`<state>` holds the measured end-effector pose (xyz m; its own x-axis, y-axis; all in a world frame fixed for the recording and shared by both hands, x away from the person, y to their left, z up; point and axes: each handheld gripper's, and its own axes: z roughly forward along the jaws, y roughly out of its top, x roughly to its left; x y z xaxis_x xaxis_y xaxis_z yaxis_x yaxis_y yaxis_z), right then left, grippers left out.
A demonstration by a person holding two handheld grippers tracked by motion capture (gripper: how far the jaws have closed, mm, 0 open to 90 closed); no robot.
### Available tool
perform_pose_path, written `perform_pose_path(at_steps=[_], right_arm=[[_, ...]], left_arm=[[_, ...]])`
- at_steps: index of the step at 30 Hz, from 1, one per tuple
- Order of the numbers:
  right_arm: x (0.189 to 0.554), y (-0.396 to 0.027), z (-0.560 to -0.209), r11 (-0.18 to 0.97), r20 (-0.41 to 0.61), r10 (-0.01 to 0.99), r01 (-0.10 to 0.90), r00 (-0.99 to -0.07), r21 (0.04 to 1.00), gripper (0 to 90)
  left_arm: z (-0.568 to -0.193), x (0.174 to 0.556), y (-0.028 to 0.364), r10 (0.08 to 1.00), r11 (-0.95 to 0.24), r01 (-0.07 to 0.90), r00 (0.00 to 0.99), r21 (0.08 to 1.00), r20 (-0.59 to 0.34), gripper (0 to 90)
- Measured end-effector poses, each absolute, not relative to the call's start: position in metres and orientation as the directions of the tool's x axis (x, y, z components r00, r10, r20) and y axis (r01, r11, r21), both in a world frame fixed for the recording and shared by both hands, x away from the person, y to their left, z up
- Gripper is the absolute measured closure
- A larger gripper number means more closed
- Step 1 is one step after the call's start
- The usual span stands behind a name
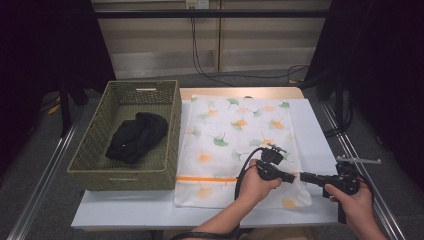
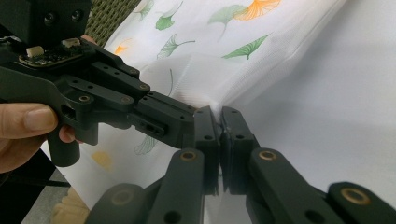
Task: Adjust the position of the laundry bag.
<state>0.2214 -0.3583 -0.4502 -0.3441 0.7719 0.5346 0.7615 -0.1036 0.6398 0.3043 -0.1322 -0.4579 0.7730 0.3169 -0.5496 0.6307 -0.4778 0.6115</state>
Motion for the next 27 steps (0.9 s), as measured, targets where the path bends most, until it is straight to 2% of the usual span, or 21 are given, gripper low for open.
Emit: perform_pose_path(at_steps=[9, 14, 17, 19, 27], right_arm=[[0.2226, -0.3594, -0.4544, -0.119, 0.545, 0.769, 0.763, -0.334, 0.635, 83.6], [0.2237, -0.3617, -0.4577, -0.151, 0.584, 0.745, 0.772, -0.321, 0.617, 79.4], [0.2241, -0.3619, -0.4591, -0.167, 0.607, 0.729, 0.777, -0.317, 0.607, 80.7], [0.2238, -0.3615, -0.4582, -0.175, 0.618, 0.719, 0.779, -0.317, 0.602, 84.7], [0.2235, -0.3592, -0.4546, -0.158, 0.603, 0.726, 0.774, -0.329, 0.613, 86.0]], left_arm=[[-0.4577, 0.3062, -0.131, 0.302, -0.486, 0.634, 0.768, 0.601, -0.566, 90.0], [-0.457, 0.3073, -0.13, 0.286, -0.48, 0.644, 0.757, 0.596, -0.588, 90.0], [-0.4563, 0.307, -0.1296, 0.288, -0.487, 0.636, 0.764, 0.599, -0.577, 90.0], [-0.4564, 0.3071, -0.1296, 0.289, -0.491, 0.631, 0.769, 0.601, -0.57, 90.0], [-0.4578, 0.3044, -0.1315, 0.294, -0.482, 0.62, 0.78, 0.619, -0.552, 89.4]])
